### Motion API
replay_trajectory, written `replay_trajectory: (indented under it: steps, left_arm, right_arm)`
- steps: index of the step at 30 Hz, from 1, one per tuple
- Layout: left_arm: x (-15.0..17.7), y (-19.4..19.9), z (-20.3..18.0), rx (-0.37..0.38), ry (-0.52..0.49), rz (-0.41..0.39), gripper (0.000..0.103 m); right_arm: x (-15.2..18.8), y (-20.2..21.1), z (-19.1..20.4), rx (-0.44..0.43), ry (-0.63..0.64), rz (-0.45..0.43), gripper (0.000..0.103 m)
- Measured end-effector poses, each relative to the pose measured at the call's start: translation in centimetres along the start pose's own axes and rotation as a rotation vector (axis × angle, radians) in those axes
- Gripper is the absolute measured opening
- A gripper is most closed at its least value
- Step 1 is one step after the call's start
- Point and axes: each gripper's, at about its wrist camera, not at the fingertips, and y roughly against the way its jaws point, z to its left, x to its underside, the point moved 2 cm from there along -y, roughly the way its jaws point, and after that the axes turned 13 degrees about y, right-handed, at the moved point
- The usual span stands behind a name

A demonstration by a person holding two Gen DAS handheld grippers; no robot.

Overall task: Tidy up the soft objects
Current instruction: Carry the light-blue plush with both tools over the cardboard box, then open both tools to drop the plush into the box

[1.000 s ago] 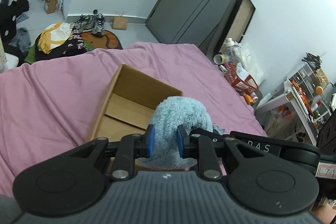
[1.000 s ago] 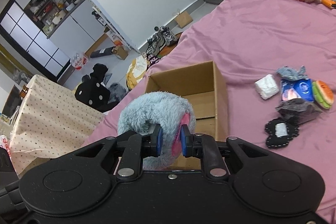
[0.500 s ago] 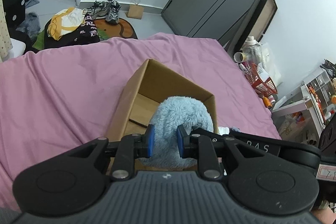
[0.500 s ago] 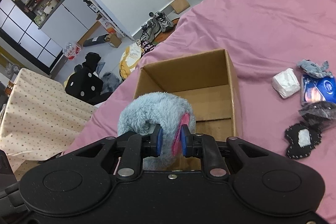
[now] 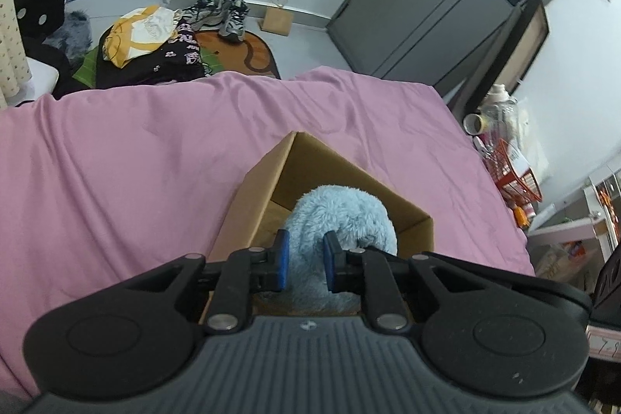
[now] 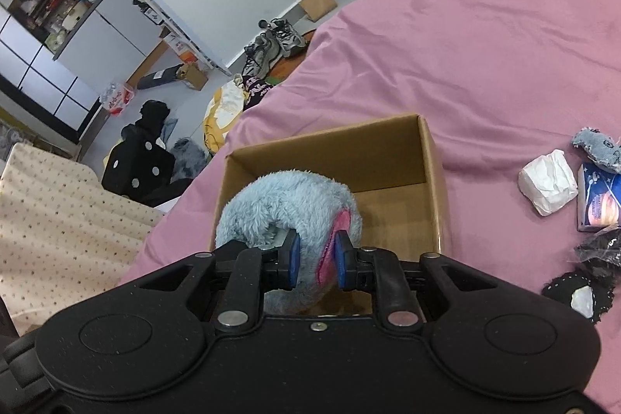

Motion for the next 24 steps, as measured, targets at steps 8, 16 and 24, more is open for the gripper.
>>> replay_trajectory:
  steps: [8,16,24]
  left_arm:
    - [-0.4,-1.1,-0.7,-0.036,-0.001,-0.028,0.004]
    - [-0.2,0.6,-1.7,-0.076,-0.021,-0.045,0.008]
    - [0.7,3.6,-3.5,-0.132,-0.055,-0.094,0.052]
  right_arm:
    - [-0.3,0.5,-0.6,0.003,0.003,0.011,0.023]
    - [-0.3,2.4,-1.0,-0.028,0.000,0.012,0.023]
    - [0.2,6.5,-2.2,-0.028,-0.008,-0.042,0.049]
